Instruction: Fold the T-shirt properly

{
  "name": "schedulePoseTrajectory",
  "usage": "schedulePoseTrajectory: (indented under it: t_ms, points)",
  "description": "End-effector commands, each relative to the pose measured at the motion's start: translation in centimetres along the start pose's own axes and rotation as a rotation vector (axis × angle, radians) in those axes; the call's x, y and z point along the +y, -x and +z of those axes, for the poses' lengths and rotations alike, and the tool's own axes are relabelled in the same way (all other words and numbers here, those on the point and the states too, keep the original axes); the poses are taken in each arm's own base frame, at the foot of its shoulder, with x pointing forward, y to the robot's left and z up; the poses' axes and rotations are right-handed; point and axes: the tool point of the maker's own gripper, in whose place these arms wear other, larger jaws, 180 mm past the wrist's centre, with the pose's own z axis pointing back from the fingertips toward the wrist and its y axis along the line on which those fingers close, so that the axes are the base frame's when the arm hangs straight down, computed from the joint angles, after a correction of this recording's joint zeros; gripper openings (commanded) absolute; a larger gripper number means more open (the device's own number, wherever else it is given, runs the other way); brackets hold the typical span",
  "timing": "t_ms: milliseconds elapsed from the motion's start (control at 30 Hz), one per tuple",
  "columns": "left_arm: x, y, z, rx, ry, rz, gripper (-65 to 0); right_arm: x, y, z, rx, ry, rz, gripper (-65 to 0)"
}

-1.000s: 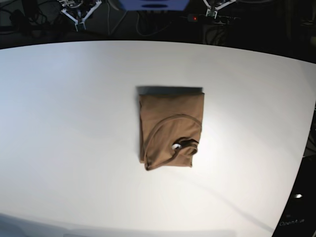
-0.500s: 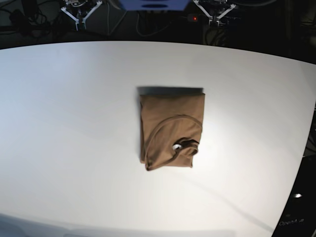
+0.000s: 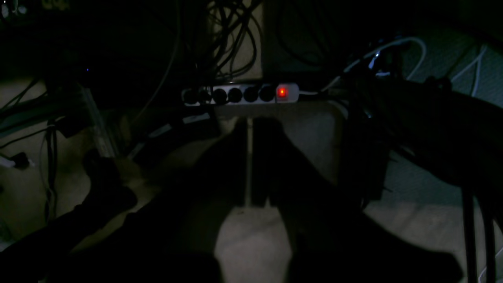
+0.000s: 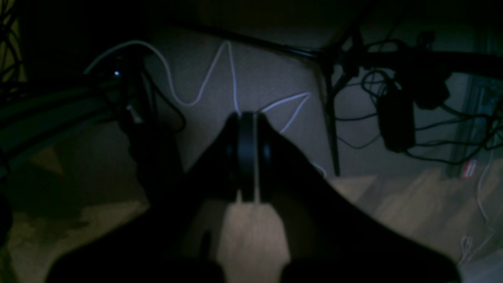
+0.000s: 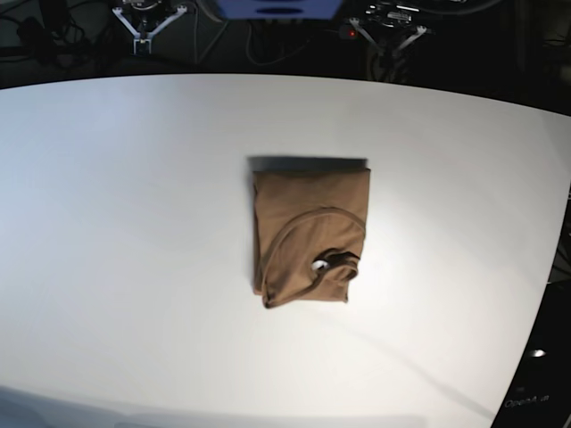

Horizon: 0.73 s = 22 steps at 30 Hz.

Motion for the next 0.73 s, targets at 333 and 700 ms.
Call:
schedulePoseTrajectory:
  t_ms: [333, 700]
  points:
    - [-2.4, -1.5, -0.1, -0.032, 0.151, 0.053, -62.5, 2.1, -1.3, -0.9, 0.049, -0.048, 0.083, -64.3]
    - [-2.3, -1.5, -0.1, -0.034, 0.157, 0.055, -62.5, 1.3, -1.3, -0.9, 0.049, -0.034, 0.085, -64.3]
